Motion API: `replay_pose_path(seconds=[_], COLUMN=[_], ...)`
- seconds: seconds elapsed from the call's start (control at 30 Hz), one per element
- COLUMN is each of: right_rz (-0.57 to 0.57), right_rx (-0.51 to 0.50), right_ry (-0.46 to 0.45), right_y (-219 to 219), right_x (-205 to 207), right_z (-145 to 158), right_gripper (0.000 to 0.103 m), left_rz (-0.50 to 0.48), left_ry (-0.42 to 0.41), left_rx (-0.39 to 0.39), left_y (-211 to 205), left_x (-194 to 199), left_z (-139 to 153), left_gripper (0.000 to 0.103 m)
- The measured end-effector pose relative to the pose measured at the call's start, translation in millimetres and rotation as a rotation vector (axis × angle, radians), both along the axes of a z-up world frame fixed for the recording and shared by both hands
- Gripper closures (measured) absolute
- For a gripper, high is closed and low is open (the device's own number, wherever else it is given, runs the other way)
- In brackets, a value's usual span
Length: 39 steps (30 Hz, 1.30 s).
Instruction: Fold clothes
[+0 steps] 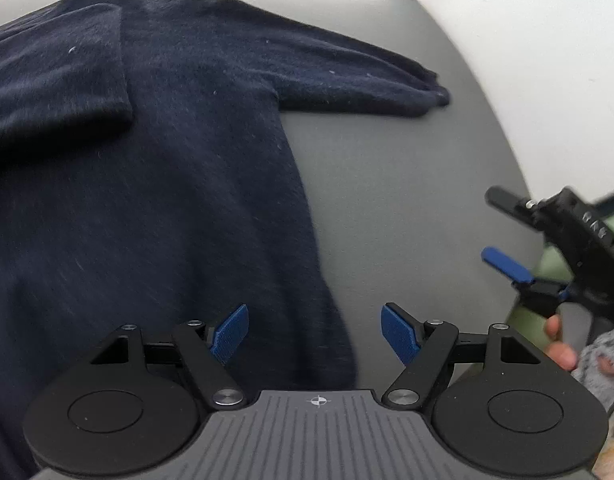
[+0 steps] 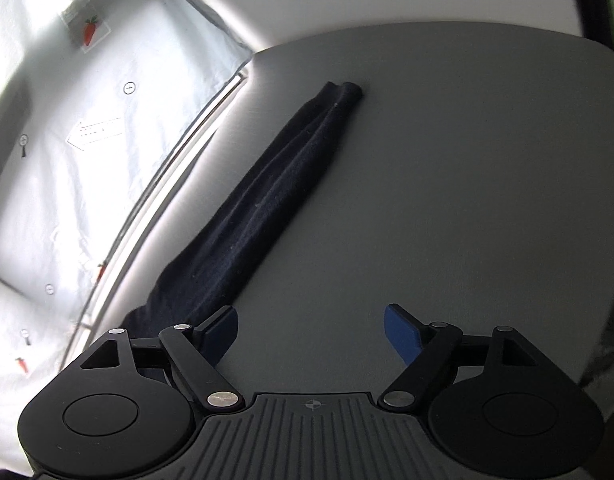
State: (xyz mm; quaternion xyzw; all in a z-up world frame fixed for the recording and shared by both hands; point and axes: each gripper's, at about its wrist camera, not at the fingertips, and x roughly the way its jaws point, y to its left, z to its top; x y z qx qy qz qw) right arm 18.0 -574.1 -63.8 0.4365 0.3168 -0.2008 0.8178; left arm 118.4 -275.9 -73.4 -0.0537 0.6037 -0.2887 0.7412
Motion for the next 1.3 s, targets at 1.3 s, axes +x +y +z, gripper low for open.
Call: replay_pose_path(seconds=[1.3], right_rz=[0.188], right_rx=[-0.074], right_ry=[0.044], right_y=[-188], right_x=[121], right_z=[-44], right_gripper=[0.003], left_rz=[0.69], left_ry=[-0.004], left_rx=[0.425], left_y=[-68], left_x=[-27], left_z=[-5], left_gripper=[0.026])
